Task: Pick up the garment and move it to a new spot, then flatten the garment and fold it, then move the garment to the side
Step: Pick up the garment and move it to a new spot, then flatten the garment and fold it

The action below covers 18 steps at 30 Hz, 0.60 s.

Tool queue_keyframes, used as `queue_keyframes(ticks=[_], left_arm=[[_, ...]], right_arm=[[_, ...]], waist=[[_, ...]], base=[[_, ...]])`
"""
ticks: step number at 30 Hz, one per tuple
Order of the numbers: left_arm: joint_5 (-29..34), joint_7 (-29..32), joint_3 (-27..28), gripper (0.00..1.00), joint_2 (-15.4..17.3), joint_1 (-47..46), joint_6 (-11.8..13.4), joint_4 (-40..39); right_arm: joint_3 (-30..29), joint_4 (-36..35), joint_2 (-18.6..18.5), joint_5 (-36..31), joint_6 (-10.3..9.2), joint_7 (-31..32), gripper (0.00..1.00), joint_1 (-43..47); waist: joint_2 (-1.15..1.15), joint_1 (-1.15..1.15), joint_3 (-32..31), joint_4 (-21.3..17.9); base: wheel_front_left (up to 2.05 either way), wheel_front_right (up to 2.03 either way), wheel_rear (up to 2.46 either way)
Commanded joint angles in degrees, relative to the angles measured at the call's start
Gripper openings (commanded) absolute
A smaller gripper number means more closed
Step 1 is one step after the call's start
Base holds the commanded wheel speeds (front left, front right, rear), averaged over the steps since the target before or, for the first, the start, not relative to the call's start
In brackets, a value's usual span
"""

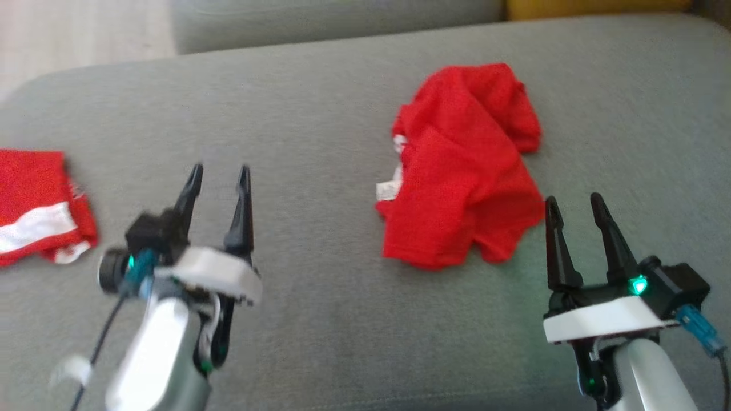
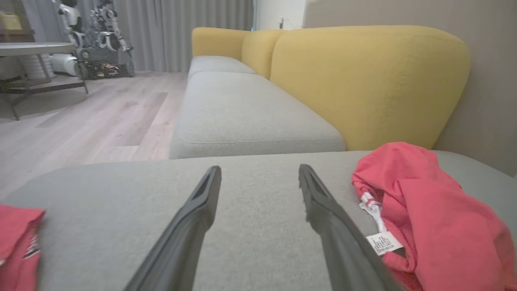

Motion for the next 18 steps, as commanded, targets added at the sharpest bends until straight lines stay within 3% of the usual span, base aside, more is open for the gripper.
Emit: queue_keyframes(ticks=[1,9,18], left_arm=[[1.05,-0.30,2.88,1.00,0.34,-0.27,0.41,-3.59],[6.20,-0.30,7.11,1.00,-4.02,10.36,0.77,-11.47],[8.46,-0.30,9.18,1.00,-6.02,11.62,-0.72,-12.53]], right_arm=[[0.73,-1.63,-0.22,-0.37,-0.04,-0.62,1.00,-0.21],[0.51,-1.23,-0.22,0.42,-0.04,-0.62,1.00,2.43],[1.19,-0.77,-0.22,0.83,-0.04,-0.62,1.00,2.32]], waist=[[0.00,0.00,-2.25,2.64],[0.00,0.00,-3.93,3.78],[0.00,0.00,-3.83,3.60]], base=[[0.00,0.00,0.00],[0.00,0.00,0.00],[0.00,0.00,0.00]])
